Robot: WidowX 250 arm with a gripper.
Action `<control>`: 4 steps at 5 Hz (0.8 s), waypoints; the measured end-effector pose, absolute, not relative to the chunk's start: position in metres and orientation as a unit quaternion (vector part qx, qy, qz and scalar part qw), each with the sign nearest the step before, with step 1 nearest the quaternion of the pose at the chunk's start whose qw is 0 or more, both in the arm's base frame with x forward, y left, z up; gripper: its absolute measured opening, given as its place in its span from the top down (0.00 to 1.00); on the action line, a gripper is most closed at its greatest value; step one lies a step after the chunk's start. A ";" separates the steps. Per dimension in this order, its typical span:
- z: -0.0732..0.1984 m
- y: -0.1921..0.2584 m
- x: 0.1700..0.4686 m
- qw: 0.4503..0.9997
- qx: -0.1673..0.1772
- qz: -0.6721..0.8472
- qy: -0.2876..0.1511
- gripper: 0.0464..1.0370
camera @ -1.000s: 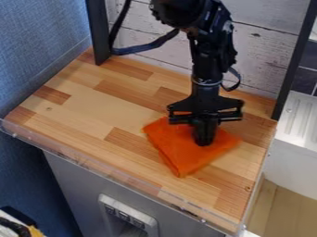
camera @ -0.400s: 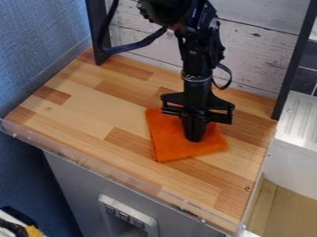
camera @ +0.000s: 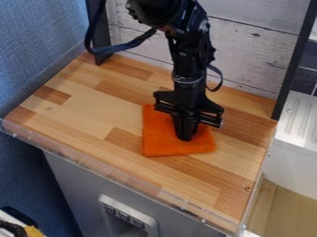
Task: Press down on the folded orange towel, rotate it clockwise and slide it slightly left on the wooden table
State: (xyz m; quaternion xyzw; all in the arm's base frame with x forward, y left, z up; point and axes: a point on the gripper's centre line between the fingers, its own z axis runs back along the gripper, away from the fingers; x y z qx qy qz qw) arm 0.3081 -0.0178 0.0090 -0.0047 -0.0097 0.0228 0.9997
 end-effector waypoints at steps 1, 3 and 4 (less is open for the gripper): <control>0.010 -0.016 0.305 1.000 0.001 0.008 -0.002 0.99; 0.012 -0.013 0.306 1.000 0.006 -0.016 0.002 0.99; 0.015 -0.008 0.314 1.000 0.006 -0.015 -0.004 0.97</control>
